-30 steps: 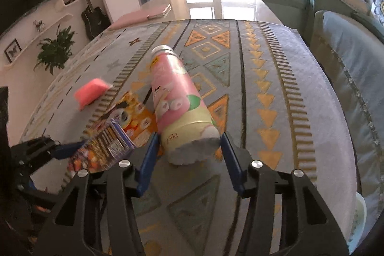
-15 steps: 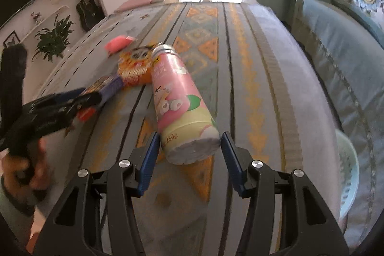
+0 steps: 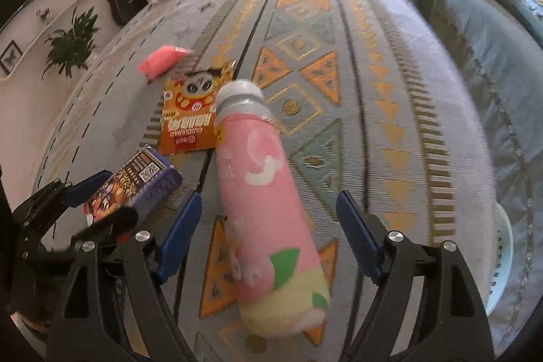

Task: Collect trash
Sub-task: 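Grasp the snack box with the left tool while the right tool grasps the pink bottle, then drop the pink bottle and snack box into the basket with both tools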

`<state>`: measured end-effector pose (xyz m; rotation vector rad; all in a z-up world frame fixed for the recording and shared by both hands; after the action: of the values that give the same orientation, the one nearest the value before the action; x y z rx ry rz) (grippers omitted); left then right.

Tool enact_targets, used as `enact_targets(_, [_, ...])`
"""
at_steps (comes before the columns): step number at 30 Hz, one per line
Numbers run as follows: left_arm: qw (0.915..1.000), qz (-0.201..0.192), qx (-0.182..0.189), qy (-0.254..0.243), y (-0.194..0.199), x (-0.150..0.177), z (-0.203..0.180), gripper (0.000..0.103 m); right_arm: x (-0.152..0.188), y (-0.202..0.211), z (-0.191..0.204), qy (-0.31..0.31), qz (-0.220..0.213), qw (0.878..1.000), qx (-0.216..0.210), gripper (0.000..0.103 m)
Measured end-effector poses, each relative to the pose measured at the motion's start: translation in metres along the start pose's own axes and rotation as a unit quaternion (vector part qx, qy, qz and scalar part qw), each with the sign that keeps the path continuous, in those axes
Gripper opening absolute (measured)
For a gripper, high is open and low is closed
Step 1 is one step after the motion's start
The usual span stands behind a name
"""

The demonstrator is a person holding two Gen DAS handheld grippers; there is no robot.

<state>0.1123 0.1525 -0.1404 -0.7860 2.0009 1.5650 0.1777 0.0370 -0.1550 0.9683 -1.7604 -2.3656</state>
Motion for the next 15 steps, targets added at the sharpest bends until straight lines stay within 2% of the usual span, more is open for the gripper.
enact_targets(2, [1.0000,0.006,-0.001,0.000,-0.002,0.002,-0.001,0.058,0.001,-0.009,0.002,0.003,0.019,1.000,-0.003,0.050])
enact_targets(5, [0.9995,0.030,-0.002,-0.007,-0.009,0.009,-0.002,0.058,0.002,-0.006,0.002,0.001,0.010,1.000,-0.002,0.048])
enact_targets(9, [0.9983,0.044,-0.025,-0.029,-0.015,0.010,-0.007,0.058,0.008,0.007,-0.009,-0.019,-0.010,1.000,-0.013,0.046])
enact_targets(12, [0.9977,0.056,-0.028,-0.026,-0.021,0.010,-0.011,0.067,0.015,0.018,-0.018,-0.033,-0.019,0.999,-0.016,0.046])
enact_targets(14, [0.9968,0.062,-0.039,-0.032,-0.025,0.011,-0.013,0.067,0.021,0.026,-0.025,-0.041,-0.026,0.999,-0.020,0.046])
enact_targets(15, [0.9951,0.067,-0.057,-0.045,-0.028,0.012,-0.014,0.062,0.024,0.030,-0.027,-0.044,-0.030,0.998,-0.022,0.046])
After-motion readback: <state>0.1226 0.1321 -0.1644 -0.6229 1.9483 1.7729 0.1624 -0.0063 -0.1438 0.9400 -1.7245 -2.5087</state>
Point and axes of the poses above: each gripper's, at about its wrist camera, not at the fingertips, and y roughly against the way its jaws point, z to its left, x to its underside, the point moved 9 cm from there along -y, roughly the way its jaws point, and after that the axes turned 1 degree about -z, right-handed, at the moved point
